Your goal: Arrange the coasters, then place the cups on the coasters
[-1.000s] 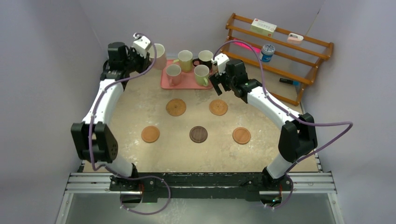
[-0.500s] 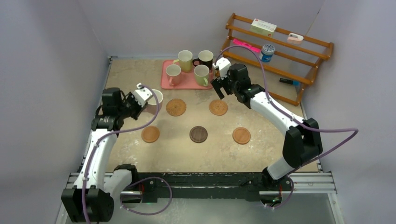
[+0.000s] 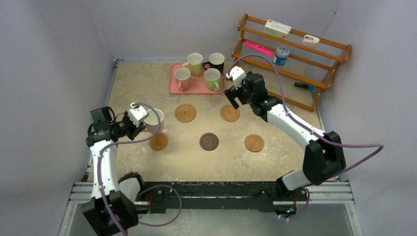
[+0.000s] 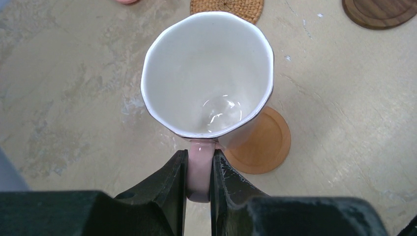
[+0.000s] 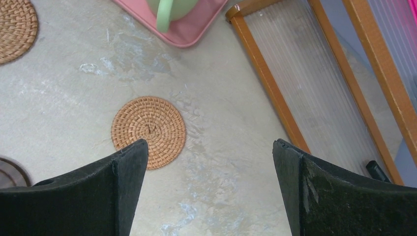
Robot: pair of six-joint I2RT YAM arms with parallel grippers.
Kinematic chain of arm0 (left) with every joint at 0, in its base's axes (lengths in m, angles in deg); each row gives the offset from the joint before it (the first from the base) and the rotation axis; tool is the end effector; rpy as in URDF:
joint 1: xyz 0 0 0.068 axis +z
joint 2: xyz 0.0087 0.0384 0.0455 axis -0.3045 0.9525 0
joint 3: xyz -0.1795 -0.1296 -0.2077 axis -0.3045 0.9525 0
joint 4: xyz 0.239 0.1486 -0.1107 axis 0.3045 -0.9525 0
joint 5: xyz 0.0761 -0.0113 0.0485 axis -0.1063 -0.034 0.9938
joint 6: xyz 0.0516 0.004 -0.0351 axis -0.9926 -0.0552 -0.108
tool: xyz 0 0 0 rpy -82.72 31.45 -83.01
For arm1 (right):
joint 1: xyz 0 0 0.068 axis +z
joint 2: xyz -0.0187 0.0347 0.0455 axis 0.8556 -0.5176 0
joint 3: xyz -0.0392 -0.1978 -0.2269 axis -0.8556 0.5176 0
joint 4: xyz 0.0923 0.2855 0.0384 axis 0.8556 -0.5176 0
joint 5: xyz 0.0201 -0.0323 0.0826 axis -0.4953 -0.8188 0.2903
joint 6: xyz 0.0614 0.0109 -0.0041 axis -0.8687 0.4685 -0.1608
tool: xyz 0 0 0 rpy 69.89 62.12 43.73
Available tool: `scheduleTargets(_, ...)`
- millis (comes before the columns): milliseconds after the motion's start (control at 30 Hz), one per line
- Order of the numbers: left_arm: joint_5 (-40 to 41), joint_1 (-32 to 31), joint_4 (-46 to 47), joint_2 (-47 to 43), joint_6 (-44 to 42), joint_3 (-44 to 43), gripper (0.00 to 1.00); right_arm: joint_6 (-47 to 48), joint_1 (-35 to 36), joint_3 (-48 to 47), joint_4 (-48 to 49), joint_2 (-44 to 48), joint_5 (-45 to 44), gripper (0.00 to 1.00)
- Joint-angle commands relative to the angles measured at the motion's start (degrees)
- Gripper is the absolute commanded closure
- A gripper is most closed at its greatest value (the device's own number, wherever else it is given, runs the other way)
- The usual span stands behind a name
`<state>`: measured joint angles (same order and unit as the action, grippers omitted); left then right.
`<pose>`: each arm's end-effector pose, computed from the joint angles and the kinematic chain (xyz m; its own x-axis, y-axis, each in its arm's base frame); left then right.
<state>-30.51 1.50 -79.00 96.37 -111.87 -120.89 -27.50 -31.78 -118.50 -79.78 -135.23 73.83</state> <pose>0.2029 0.0351 0.2781 -0.2658 0.4972 -0.8259 0.6844 0.7007 0.2016 0.3559 0.1757 0.3126 -0.2175 -0.4738 -0.8534 -0.4548 0.8228 -0.3409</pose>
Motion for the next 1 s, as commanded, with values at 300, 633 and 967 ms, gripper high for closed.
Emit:
scheduleTargets(300,-23.4,12.6,-26.9,11.0,-44.7,-4.4,1.0,1.2,0.2,0.4,3.9,1.6,0.4,0.02)
scheduleTargets(633,-23.9,12.7,-22.3,8.0,-44.3,-0.5,1.0,0.9,0.2,0.0,3.4,1.1,0.5,0.02)
scheduleTargets(967,-22.1,12.6,-22.5,9.7,-45.2,0.6,1.0,0.9,0.3,-0.2,3.3,0.9,0.8,0.02)
